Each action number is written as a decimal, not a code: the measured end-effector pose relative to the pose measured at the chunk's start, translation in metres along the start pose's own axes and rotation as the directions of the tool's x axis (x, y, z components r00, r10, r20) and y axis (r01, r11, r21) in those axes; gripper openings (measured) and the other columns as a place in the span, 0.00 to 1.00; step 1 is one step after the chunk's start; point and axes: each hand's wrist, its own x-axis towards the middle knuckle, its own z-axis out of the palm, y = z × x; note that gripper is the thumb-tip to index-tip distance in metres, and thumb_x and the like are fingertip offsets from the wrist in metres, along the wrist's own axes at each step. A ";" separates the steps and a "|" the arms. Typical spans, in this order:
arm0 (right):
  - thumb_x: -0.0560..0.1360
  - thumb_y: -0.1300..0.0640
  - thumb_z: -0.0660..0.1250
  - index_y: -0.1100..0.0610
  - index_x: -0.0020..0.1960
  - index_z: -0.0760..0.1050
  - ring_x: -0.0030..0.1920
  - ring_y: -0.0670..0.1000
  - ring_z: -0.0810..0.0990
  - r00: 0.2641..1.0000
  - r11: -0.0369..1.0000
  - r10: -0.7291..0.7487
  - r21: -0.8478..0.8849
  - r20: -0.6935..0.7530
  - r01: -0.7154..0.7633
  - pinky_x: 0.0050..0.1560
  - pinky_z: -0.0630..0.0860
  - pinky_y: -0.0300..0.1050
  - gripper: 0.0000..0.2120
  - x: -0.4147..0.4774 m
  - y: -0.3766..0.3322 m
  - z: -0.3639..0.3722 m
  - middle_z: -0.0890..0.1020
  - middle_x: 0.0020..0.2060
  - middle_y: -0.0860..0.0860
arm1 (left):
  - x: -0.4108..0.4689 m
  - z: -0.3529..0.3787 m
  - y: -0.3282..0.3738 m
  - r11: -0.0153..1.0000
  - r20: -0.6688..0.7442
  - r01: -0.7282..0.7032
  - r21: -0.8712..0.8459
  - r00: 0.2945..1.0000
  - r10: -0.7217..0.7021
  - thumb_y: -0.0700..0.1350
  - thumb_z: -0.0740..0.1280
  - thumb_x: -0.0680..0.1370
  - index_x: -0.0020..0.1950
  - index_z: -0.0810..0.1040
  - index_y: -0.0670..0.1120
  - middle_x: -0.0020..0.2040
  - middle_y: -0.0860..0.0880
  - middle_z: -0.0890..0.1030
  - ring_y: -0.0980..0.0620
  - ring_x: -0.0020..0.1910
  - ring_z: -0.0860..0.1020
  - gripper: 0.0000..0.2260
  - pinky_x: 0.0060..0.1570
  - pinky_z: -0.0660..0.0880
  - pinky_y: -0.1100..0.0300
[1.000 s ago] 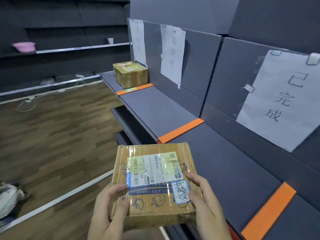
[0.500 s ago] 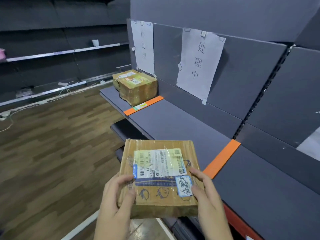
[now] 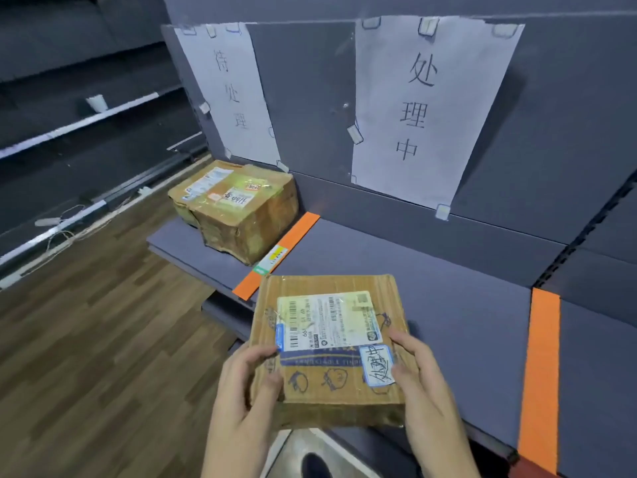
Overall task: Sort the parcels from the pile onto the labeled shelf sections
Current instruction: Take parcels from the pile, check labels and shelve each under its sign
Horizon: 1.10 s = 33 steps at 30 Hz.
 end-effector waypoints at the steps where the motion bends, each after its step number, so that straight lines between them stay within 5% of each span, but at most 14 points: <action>1: 0.79 0.65 0.59 0.32 0.53 0.75 0.54 0.33 0.77 1.000 1.000 0.003 0.001 -0.022 -0.003 0.45 0.69 0.24 0.25 0.012 -0.003 0.008 0.79 0.54 0.32 | 0.022 -0.001 -0.001 1.000 0.033 -0.013 0.003 0.999 0.013 0.49 0.65 0.71 0.52 0.78 0.60 0.56 0.53 0.78 0.48 0.53 0.77 0.11 0.51 0.72 0.61; 10: 0.80 0.59 0.58 0.42 0.62 0.71 0.64 0.39 0.72 0.955 0.998 -0.062 -0.036 -0.291 0.054 0.65 0.69 0.41 0.15 0.127 0.004 0.054 0.75 0.63 0.41 | 0.191 0.032 -0.006 0.997 0.356 -0.053 -0.061 0.932 0.071 0.37 0.61 0.80 0.58 0.75 0.49 0.53 0.48 0.80 0.58 0.43 0.76 0.11 0.43 0.72 0.71; 14: 0.80 0.63 0.58 0.45 0.61 0.71 0.58 0.27 0.67 0.909 0.994 -0.076 -0.100 -0.411 0.038 0.58 0.62 0.22 0.16 0.175 0.011 0.075 0.72 0.62 0.47 | 0.252 0.050 -0.020 0.995 0.445 -0.090 -0.046 0.890 0.101 0.36 0.61 0.80 0.61 0.75 0.46 0.57 0.49 0.79 0.57 0.51 0.77 0.11 0.54 0.73 0.61; 17: 0.81 0.61 0.57 0.50 0.64 0.72 0.57 0.24 0.66 0.889 0.991 -0.065 -0.131 -0.454 0.006 0.54 0.60 0.18 0.14 0.201 0.018 0.091 0.71 0.64 0.48 | 0.291 0.058 -0.040 0.997 0.486 -0.074 -0.009 0.871 0.069 0.39 0.62 0.80 0.62 0.74 0.47 0.59 0.52 0.78 0.53 0.57 0.76 0.12 0.62 0.71 0.50; 21: 0.82 0.62 0.56 0.52 0.65 0.72 0.57 0.24 0.66 0.851 0.980 -0.092 -0.198 -0.518 -0.014 0.52 0.61 0.18 0.15 0.223 0.020 0.101 0.72 0.63 0.46 | 0.323 0.067 -0.054 0.995 0.538 -0.104 -0.002 0.838 0.088 0.45 0.62 0.78 0.64 0.73 0.50 0.63 0.53 0.77 0.54 0.64 0.73 0.15 0.68 0.67 0.49; 26: 0.81 0.62 0.55 0.53 0.65 0.72 0.60 0.39 0.72 0.807 0.974 -0.084 -0.219 -0.585 -0.058 0.61 0.68 0.33 0.15 0.239 0.017 0.109 0.75 0.61 0.43 | 0.346 0.070 -0.057 0.975 0.605 -0.222 0.011 0.778 0.170 0.47 0.62 0.78 0.67 0.72 0.46 0.64 0.51 0.75 0.55 0.64 0.71 0.17 0.67 0.66 0.54; 33: 0.81 0.56 0.57 0.49 0.66 0.71 0.57 0.45 0.76 0.812 0.930 -0.040 -0.318 -0.583 -0.183 0.55 0.71 0.41 0.15 0.234 0.009 0.111 0.77 0.60 0.44 | 0.364 0.066 -0.060 0.927 0.706 -0.366 0.088 0.679 0.201 0.42 0.62 0.79 0.68 0.69 0.44 0.65 0.49 0.73 0.52 0.67 0.68 0.17 0.68 0.63 0.56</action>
